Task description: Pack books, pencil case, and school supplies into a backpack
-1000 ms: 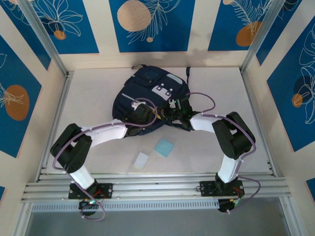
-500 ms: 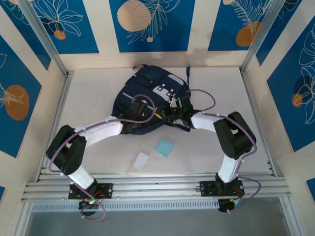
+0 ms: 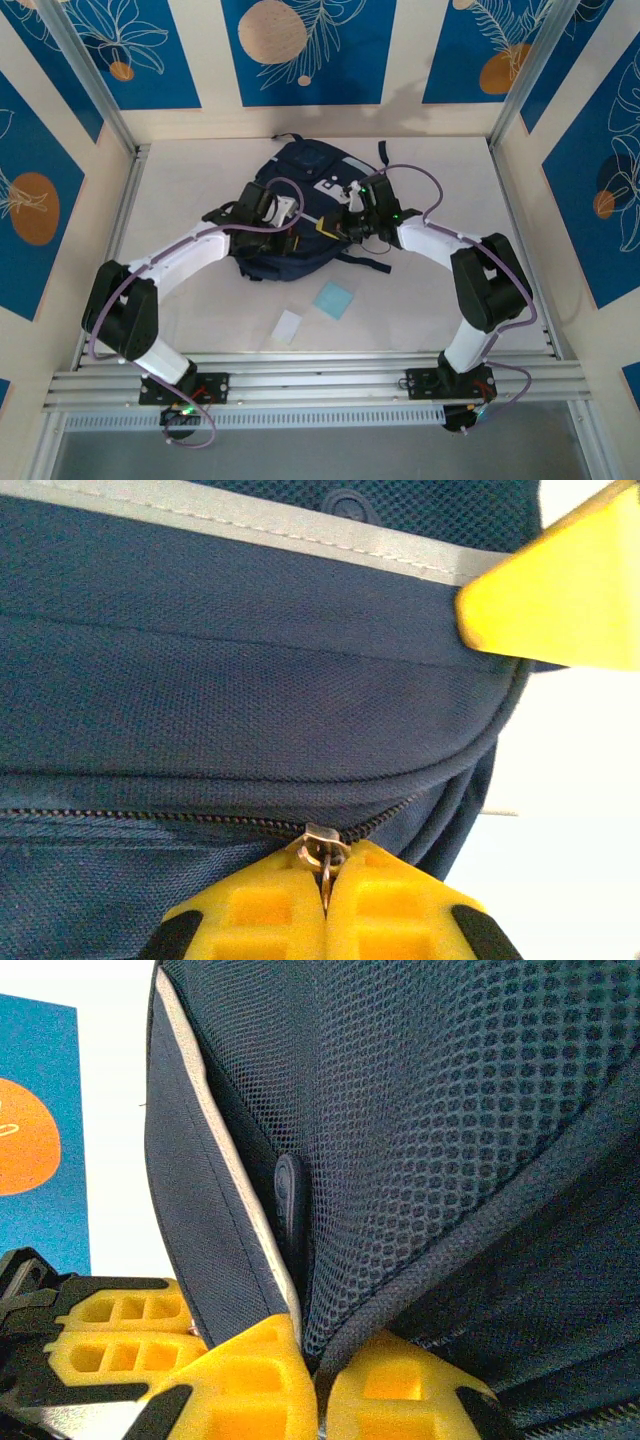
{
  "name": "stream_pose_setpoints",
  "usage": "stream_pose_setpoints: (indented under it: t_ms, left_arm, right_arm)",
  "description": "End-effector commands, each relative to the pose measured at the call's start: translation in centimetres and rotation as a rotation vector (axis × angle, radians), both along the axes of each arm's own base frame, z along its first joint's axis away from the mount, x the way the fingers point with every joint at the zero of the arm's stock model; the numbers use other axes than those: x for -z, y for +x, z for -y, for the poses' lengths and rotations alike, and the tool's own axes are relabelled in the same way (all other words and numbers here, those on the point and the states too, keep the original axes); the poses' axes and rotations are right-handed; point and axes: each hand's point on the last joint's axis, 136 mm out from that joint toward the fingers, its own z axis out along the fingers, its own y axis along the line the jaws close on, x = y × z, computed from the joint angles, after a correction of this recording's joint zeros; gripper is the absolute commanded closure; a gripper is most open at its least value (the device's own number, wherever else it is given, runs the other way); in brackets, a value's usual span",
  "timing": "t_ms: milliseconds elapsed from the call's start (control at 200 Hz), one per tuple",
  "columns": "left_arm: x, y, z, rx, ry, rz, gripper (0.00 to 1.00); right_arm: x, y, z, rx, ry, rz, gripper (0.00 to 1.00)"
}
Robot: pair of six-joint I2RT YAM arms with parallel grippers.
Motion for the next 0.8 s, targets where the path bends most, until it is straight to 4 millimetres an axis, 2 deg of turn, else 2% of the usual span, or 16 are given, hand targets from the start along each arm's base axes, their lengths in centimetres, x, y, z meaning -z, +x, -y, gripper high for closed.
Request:
stream_pose_setpoints:
  t_ms: [0, 85, 185, 235, 275, 370, 540, 635, 685, 740, 795]
  left_arm:
    - [2.0, -1.1, -4.9, -0.059, 0.162, -0.1, 1.0]
    - [2.6, -0.6, -7.8, -0.103, 0.328, -0.069, 1.0]
    - [2.7, 0.1, -12.4, -0.166, 0.597, -0.047, 1.0]
    - [2.6, 0.2, -13.4, -0.178, 0.664, -0.054, 1.0]
    - [2.7, 0.1, -13.3, -0.176, 0.664, -0.063, 1.0]
    - [3.0, -0.2, -11.1, -0.137, 0.538, -0.076, 1.0]
    - [2.2, -3.3, -3.3, 0.077, 0.238, -0.146, 1.0]
    - [1.1, -4.3, 0.2, 0.149, 0.132, -0.155, 1.0]
    - [0.7, -4.2, 1.5, 0.157, 0.09, -0.15, 1.0]
    - [0.3, -3.5, 2.8, 0.151, 0.035, -0.147, 1.0]
    - [-0.1, -2.7, 4.0, 0.141, -0.006, -0.143, 1.0]
  right_arm:
    - [0.4, 1.1, 3.4, 0.048, -0.098, 0.016, 1.0]
    - [0.6, 1.1, 3.7, 0.019, -0.136, 0.036, 1.0]
    - [1.3, 1.7, 5.2, 0.012, -0.243, 0.063, 1.0]
    - [1.5, 2.2, 6.2, 0.026, -0.286, 0.071, 1.0]
    - [1.6, 2.7, 6.9, 0.038, -0.298, 0.075, 1.0]
    - [1.2, 4.5, 8.3, 0.076, -0.297, 0.088, 1.0]
    - [0.5, 10.0, 11.8, 0.19, -0.307, 0.119, 1.0]
    - [-0.7, 11.9, 12.3, 0.219, -0.226, 0.083, 1.0]
    - [-1.2, 12.0, 12.3, 0.231, -0.188, 0.069, 0.91]
    - [-1.9, 11.6, 12.1, 0.248, -0.161, 0.063, 0.71]
    - [-1.9, 10.4, 12.2, 0.265, -0.143, 0.044, 0.52]
